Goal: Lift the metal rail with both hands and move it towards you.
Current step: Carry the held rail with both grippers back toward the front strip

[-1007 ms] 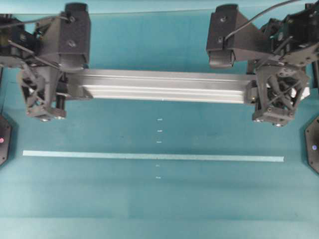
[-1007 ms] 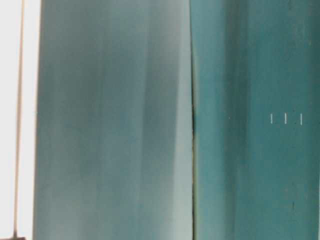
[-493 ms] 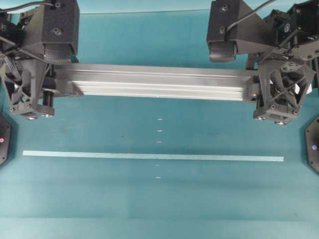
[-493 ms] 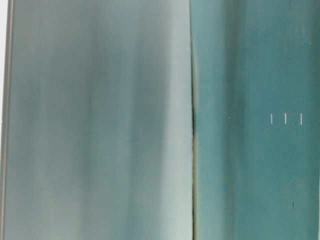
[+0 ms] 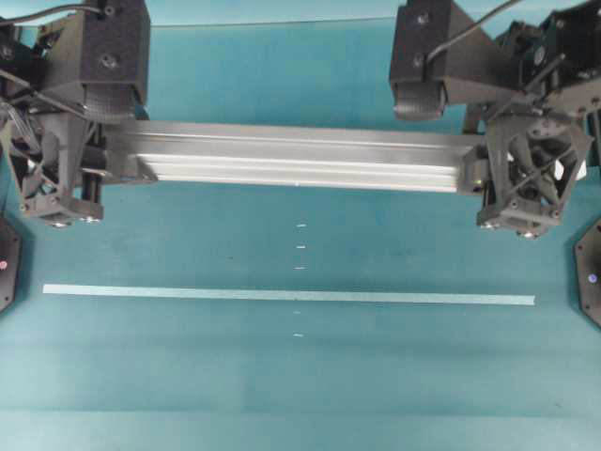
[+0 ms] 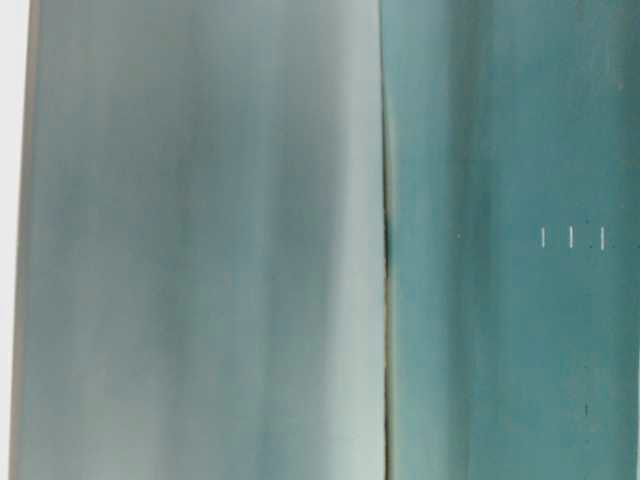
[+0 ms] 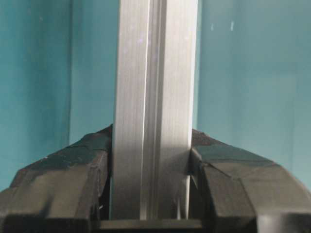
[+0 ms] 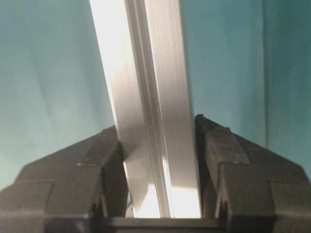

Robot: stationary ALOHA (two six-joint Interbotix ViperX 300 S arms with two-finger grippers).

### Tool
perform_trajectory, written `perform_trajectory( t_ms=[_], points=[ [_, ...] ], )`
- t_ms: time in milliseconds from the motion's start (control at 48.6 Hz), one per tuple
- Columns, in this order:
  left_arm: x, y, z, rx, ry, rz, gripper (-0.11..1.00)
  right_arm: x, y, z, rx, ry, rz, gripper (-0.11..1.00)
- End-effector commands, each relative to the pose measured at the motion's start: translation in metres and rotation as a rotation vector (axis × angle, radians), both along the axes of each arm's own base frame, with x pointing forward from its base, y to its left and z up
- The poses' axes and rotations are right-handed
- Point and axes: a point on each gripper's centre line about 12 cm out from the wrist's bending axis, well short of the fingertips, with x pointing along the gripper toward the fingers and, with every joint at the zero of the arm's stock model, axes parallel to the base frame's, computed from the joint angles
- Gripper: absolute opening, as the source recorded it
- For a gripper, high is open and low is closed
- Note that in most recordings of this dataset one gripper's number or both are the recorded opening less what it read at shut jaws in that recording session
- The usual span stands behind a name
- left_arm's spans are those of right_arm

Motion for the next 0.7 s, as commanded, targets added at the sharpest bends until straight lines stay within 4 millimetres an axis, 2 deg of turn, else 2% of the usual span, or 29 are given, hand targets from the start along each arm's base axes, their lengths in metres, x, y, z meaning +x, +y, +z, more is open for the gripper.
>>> perform_trajectory(
  t_ms=[0,103,226,493,678],
  points=[
    [-0.001,0.001,0.0,-0.009,-0.037,0.028,0.31,0.003,-0.001,-0.012,0.017,0.025,-0.045,0.4],
    [0.003,0.002,-0.024,-0.01,-0.047,0.03,0.31,0.007,-0.002,-0.026,0.014,0.023,-0.044,0.4],
    [0.009,0.002,-0.055,-0.008,-0.067,0.027,0.31,0.013,-0.004,-0.053,0.001,0.002,-0.035,0.4],
    [0.013,0.003,-0.123,-0.017,0.005,0.023,0.31,0.006,-0.005,-0.148,-0.014,-0.002,-0.032,0.4],
    [0.014,0.0,-0.172,-0.025,0.057,0.013,0.31,0.005,-0.005,-0.18,-0.017,-0.023,-0.039,0.4]
  ],
)
